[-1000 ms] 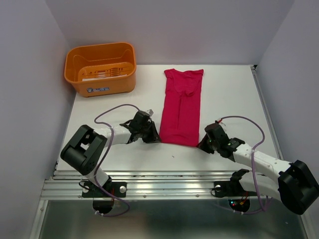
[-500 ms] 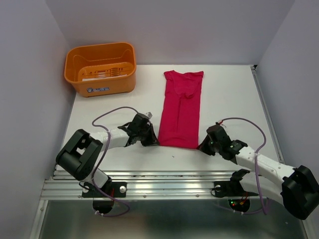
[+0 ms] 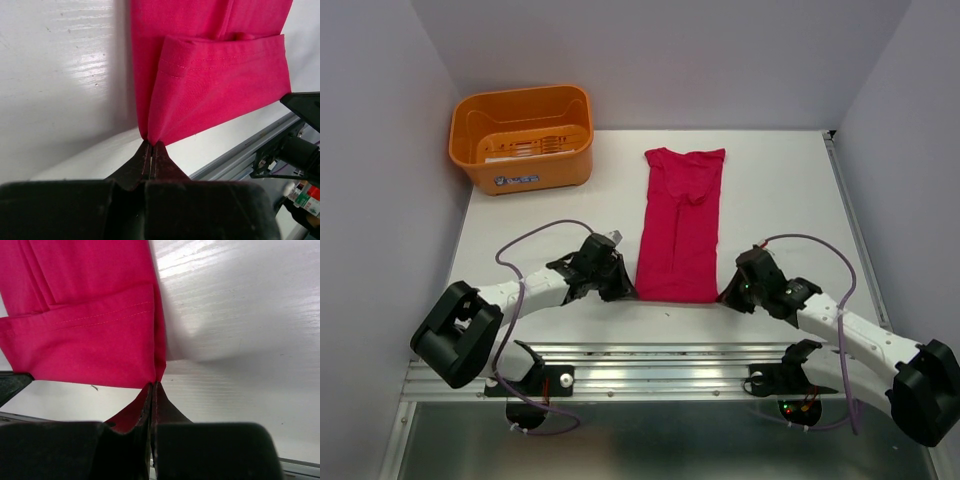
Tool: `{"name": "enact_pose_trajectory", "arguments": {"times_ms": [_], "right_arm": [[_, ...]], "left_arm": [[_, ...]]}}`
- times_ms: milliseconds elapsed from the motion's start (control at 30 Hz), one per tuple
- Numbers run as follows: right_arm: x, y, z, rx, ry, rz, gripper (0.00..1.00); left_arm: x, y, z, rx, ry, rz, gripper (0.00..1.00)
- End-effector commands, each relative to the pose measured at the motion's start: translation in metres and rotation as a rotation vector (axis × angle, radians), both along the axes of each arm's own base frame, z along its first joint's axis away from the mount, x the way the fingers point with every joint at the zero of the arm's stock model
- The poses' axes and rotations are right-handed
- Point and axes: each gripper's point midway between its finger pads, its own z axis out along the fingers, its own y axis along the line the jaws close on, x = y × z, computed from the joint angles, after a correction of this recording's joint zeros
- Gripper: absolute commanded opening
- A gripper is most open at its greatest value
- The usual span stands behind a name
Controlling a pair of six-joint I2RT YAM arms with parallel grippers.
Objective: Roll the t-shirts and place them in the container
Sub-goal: Roll the T-shirt to the center of the board.
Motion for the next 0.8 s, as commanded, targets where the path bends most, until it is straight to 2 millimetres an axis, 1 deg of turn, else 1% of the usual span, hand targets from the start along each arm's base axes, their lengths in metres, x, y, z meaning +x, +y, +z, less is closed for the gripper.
{"name": "enact_pose_trajectory", "arguments": {"times_ms": [0, 100, 167, 300, 333, 400, 433, 500, 633, 767], "right_arm": [[0.015, -0.001, 0.024, -0.014, -0.062, -0.013, 0.01], [0.021, -0.001, 0.03, -0.021, -0.083, -0.026, 0.01], [0.027, -0.001, 0.036, -0.023, -0.102, -0.038, 0.01], [0.037, -0.002, 0.046, -0.038, -0.135, -0.06, 0.01], [0.04, -0.001, 0.047, -0.045, -0.136, -0.06, 0.01], [0.044, -0.002, 0.049, -0.059, -0.146, -0.067, 0.01], [0.046, -0.002, 0.048, -0.071, -0.144, -0.067, 0.01], [0.052, -0.003, 0.052, -0.081, -0.159, -0.078, 0.01], [0.063, -0.005, 0.055, -0.125, -0.18, -0.086, 0.01], [0.074, -0.004, 0.062, -0.151, -0.201, -0.084, 0.01]], "left_arm": [[0.007, 0.001, 0.017, 0.008, -0.019, 0.037, 0.0], [0.015, -0.001, 0.021, 0.013, -0.032, 0.051, 0.0], [0.021, -0.005, 0.028, 0.01, -0.045, 0.051, 0.0], [0.03, -0.008, 0.033, 0.031, -0.057, 0.05, 0.0], [0.034, -0.009, 0.038, 0.033, -0.066, 0.05, 0.0], [0.036, -0.011, 0.036, 0.044, -0.062, 0.042, 0.0], [0.04, -0.014, 0.041, 0.038, -0.072, 0.041, 0.0], [0.043, -0.015, 0.04, 0.051, -0.069, 0.035, 0.0], [0.054, -0.018, 0.048, 0.047, -0.086, 0.038, 0.0], [0.064, -0.017, 0.05, 0.052, -0.095, 0.043, 0.0]]}}
